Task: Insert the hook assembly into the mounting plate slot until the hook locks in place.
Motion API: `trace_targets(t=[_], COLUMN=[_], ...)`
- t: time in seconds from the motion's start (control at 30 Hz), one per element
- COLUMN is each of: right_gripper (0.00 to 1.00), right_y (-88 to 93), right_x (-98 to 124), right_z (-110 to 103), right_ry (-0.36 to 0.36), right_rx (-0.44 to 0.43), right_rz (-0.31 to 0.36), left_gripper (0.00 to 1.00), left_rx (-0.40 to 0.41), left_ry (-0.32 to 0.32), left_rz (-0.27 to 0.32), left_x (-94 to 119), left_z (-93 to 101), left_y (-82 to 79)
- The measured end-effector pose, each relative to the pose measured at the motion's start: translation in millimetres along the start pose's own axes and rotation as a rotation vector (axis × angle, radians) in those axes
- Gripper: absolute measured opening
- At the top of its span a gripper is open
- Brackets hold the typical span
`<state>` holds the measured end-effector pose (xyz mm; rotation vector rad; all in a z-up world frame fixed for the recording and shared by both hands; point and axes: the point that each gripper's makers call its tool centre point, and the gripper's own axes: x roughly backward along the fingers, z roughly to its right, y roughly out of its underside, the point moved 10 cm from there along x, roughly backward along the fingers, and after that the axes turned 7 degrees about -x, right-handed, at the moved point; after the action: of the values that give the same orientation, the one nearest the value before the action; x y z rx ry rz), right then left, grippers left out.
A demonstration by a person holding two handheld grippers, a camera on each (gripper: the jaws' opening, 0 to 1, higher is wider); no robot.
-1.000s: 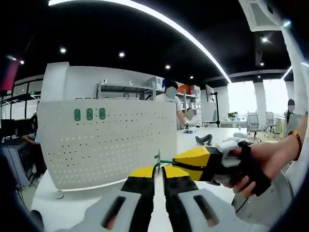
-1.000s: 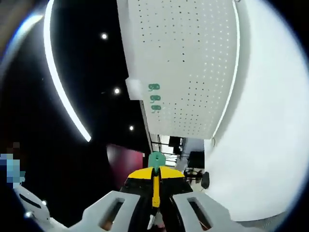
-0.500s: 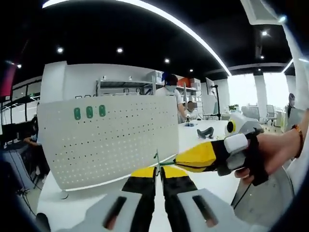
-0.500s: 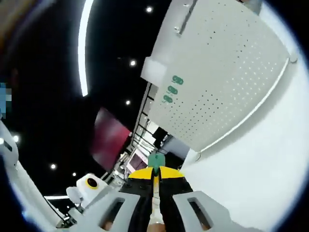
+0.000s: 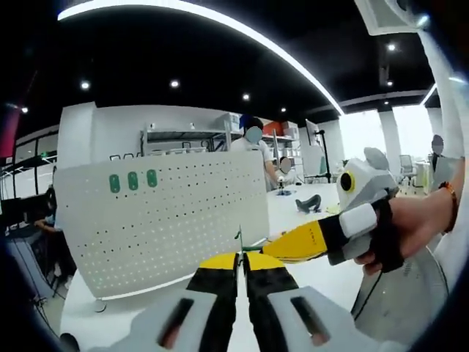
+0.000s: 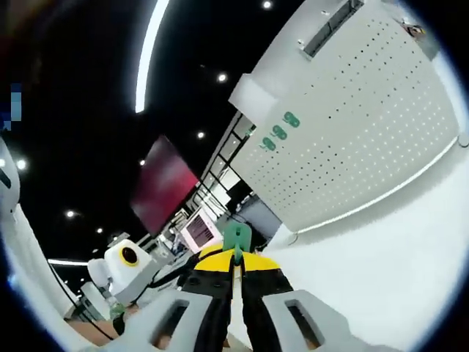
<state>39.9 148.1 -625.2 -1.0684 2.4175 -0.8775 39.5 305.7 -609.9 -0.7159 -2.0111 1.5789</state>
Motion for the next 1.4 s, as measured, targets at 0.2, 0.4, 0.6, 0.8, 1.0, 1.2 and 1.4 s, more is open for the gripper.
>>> trace_targets(t=[0.2,0.4,0.6,0.8,1.0,1.2,1.4], right_gripper=[0.02,0.02,0.02,0.03,0.02,0.01,0.01], right_y=[0.1,0.5,1.0,1.4,1.0,1.8,1.5], right_x=[0.4,0.9,1.3,1.4,2.1,2.6,0.0], right_z=[0.7,1.1,1.6,1.1,2.6,2.7,0.4], right_ry=[0.01,0.015,0.005,0.006,0.014,0.027,0.048], right_rx=[-0.016,-0.031,-0.058,-0.056,-0.057,-0.088,-0.028], right_rz=[-0.021,-0.031,-0.039,-0.038,-0.043,-0.046,-0.068], left_gripper=[0.03,0.03,0.03,0.03,0.03,0.03,0.04], left_rx=[-0.044,-0.101,-0.097,-0.099,-0.1,-0.113,-0.112], left_ry=[0.006,0.015,0.025,0.026,0.025,0.025,0.002], left_rz=[-0.007,-0.017,-0.015,-0.018,-0.022,-0.031,-0.045], left_x=[0.4,0.3,0.8,1.2,0.9,0.3,0.0], left_z=[1.3,2.5,2.7,2.8,4.5,6.2,6.7], left_y=[1.1,0.6,0.8,1.3,1.6,2.2,4.3])
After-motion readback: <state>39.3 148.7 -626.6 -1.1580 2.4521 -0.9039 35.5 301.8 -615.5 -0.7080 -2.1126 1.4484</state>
